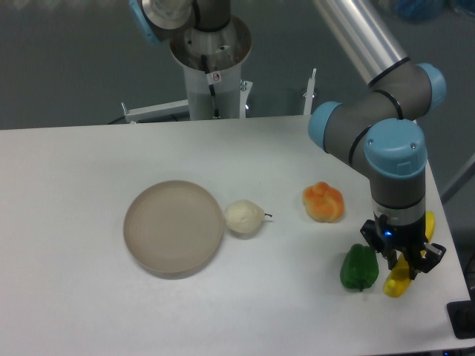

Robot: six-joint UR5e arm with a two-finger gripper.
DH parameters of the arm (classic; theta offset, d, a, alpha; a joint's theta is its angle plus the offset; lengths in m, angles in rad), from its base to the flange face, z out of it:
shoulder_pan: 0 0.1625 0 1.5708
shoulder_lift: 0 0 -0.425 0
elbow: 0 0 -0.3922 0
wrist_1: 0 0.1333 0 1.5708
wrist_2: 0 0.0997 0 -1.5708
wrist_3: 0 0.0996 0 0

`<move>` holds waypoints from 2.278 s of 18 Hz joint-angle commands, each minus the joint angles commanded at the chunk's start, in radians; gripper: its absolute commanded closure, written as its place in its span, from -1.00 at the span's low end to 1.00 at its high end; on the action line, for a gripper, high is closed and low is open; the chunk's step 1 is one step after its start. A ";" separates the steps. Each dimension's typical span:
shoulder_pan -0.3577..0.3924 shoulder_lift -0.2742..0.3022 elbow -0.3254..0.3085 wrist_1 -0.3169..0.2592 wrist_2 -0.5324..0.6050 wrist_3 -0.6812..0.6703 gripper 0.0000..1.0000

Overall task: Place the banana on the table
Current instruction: 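Lift the yellow banana in the gripper away from the green pepper, then carry the banana toward the open table space beside the pear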

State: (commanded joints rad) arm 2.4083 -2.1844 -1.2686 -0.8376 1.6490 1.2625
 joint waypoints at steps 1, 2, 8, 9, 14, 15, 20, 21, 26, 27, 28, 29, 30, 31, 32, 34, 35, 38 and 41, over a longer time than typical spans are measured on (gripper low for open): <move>0.000 0.002 -0.002 0.000 0.000 0.000 0.35; 0.002 0.002 -0.002 0.000 -0.002 0.003 0.35; -0.023 0.011 -0.014 -0.002 -0.005 -0.023 0.35; -0.029 0.012 -0.015 -0.003 -0.005 -0.035 0.35; -0.057 0.028 -0.021 -0.005 -0.006 -0.087 0.35; -0.067 0.034 -0.029 -0.005 -0.006 -0.115 0.35; -0.123 0.049 -0.066 -0.006 -0.008 -0.311 0.34; -0.139 0.052 -0.074 -0.006 -0.009 -0.383 0.33; -0.201 0.052 -0.126 -0.003 -0.006 -0.465 0.32; -0.212 0.049 -0.133 -0.003 -0.005 -0.498 0.32; -0.216 0.042 -0.140 -0.002 -0.005 -0.515 0.32; -0.218 0.037 -0.144 -0.002 -0.003 -0.518 0.32; -0.219 0.034 -0.149 -0.003 -0.002 -0.525 0.32; -0.227 0.029 -0.159 -0.002 -0.002 -0.535 0.32; -0.229 0.025 -0.167 -0.002 -0.002 -0.552 0.32; -0.230 0.008 -0.170 -0.002 0.002 -0.575 0.32; -0.230 -0.001 -0.173 -0.002 0.003 -0.575 0.32; -0.230 -0.011 -0.204 0.008 0.006 -0.561 0.32; -0.230 -0.029 -0.209 0.011 0.005 -0.560 0.32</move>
State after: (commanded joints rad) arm 2.1783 -2.2135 -1.4772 -0.8268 1.6536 0.7026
